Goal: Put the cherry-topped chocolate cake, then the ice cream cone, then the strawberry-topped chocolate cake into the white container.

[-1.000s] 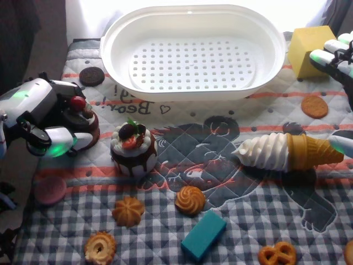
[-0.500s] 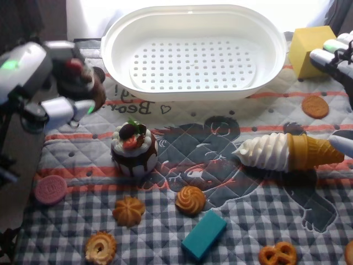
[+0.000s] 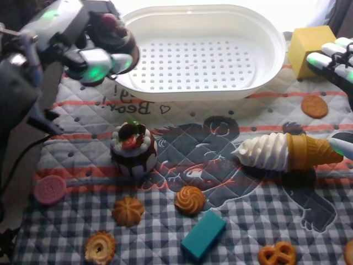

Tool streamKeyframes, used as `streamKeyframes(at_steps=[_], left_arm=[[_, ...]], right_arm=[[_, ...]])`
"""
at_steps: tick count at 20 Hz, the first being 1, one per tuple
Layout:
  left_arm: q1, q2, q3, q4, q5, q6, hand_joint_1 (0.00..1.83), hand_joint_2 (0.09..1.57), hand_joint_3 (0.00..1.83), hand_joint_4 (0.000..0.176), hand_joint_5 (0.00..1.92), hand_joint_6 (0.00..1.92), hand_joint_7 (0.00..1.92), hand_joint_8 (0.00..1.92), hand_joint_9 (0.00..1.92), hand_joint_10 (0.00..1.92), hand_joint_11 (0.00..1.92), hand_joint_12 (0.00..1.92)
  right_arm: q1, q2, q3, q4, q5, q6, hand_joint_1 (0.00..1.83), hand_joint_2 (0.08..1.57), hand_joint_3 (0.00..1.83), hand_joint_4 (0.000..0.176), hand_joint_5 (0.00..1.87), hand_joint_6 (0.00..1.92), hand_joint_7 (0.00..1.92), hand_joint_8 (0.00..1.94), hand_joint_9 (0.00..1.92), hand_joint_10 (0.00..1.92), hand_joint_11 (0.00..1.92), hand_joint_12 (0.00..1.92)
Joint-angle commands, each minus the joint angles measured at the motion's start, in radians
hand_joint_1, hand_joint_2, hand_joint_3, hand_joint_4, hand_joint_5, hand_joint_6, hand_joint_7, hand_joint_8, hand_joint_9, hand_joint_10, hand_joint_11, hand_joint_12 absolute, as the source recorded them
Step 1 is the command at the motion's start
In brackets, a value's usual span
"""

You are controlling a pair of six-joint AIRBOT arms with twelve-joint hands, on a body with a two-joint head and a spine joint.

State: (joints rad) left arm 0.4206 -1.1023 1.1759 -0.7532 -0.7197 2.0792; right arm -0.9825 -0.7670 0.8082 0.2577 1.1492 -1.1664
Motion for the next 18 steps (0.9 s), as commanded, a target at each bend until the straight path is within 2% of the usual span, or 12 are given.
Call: streamKeyframes(at_steps=[1,2,4,5,7,8,10,11,13,15,16,18], left_arm=[[-0.023,-0.006,0.017,0.026,-0.058,-0.004,1.13,1.27,0.00,0.000,0.66,1.38,0.71,1.51,0.48,1.57,0.42,1.92],[-0.040,-0.031,0.051,0.008,-0.027,-0.004,1.14,1.27,0.00,0.000,0.65,1.40,0.73,1.48,0.51,1.55,0.44,1.92],[-0.062,-0.072,0.108,-0.013,0.036,-0.004,1.15,1.26,0.00,0.000,0.65,1.36,0.76,1.50,0.55,1.59,0.54,1.92],[-0.069,-0.089,0.133,-0.025,0.059,-0.004,1.12,1.29,0.00,0.000,0.62,1.45,0.69,1.54,0.45,1.58,0.39,1.92],[-0.085,-0.118,0.173,-0.036,0.100,-0.004,1.08,1.25,0.00,0.000,0.71,1.38,0.42,1.33,0.35,1.64,0.34,1.92],[-0.088,-0.132,0.195,-0.054,0.119,-0.004,1.14,1.18,0.00,0.000,0.49,1.06,0.40,1.17,0.32,1.53,0.26,1.92],[-0.089,-0.152,0.236,-0.089,0.154,-0.003,1.18,1.12,0.00,0.000,0.47,0.63,0.44,0.80,0.27,1.26,0.10,1.92],[-0.089,-0.156,0.244,-0.096,0.162,-0.003,1.18,1.11,0.00,0.000,0.45,0.46,0.37,0.60,0.20,1.09,0.04,1.85],[-0.085,-0.159,0.251,-0.106,0.166,-0.003,0.86,1.12,0.00,0.000,0.39,0.12,0.42,0.30,0.21,0.99,0.06,1.81],[-0.076,-0.162,0.251,-0.106,0.167,-0.003,0.75,1.08,0.00,0.000,0.39,0.02,0.47,0.14,0.24,0.93,0.07,1.82],[-0.072,-0.162,0.251,-0.109,0.168,-0.003,0.69,1.17,0.01,0.000,0.35,0.00,0.40,0.07,0.16,0.84,0.01,1.76],[-0.065,-0.164,0.249,-0.112,0.167,-0.004,0.67,1.23,0.00,0.024,0.29,0.00,0.35,0.01,0.10,0.83,0.00,1.74]], right_arm=[[0.004,0.001,0.004,-0.005,0.127,0.002,0.57,1.30,0.00,0.003,0.00,0.00,0.00,0.00,0.00,0.00,0.00,0.46],[0.003,0.001,0.005,-0.005,0.127,0.004,0.56,1.30,0.00,0.005,0.00,0.00,0.00,0.00,0.00,0.00,0.00,0.41],[0.002,0.001,0.006,-0.005,0.127,0.008,0.56,1.28,0.00,0.046,0.00,0.00,0.00,0.00,0.00,0.00,0.00,0.62],[0.001,0.001,0.007,-0.005,0.127,0.010,0.55,1.28,0.00,0.019,0.00,0.00,0.00,0.00,0.00,0.00,0.00,0.74],[0.001,0.001,0.008,-0.005,0.127,0.013,0.54,1.27,0.00,0.044,0.00,0.00,0.00,0.00,0.00,0.00,0.00,0.79],[0.000,0.001,0.009,-0.008,0.127,0.018,0.56,1.28,0.00,0.051,0.00,0.00,0.00,0.00,0.00,0.00,0.00,0.80],[-0.001,0.002,0.010,-0.011,0.127,0.020,0.56,1.27,0.00,0.053,0.00,0.00,0.00,0.00,0.00,0.00,0.00,0.68],[-0.001,0.002,0.010,-0.011,0.127,0.020,0.54,1.28,0.00,0.030,0.00,0.00,0.00,0.00,0.00,0.00,0.00,0.60],[-0.001,0.004,0.010,-0.012,0.127,0.021,0.54,1.30,0.00,0.026,0.00,0.00,0.00,0.00,0.00,0.00,0.00,0.39],[-0.002,0.004,0.010,-0.012,0.127,0.022,0.53,1.30,0.00,0.028,0.00,0.00,0.00,0.00,0.00,0.00,0.00,0.34],[-0.002,0.004,0.010,-0.012,0.127,0.022,0.53,1.30,0.00,0.019,0.00,0.00,0.00,0.00,0.00,0.00,0.00,0.37],[-0.004,0.004,0.010,-0.011,0.127,0.022,0.49,1.29,0.00,0.040,0.00,0.00,0.00,0.00,0.00,0.00,0.00,0.52]])
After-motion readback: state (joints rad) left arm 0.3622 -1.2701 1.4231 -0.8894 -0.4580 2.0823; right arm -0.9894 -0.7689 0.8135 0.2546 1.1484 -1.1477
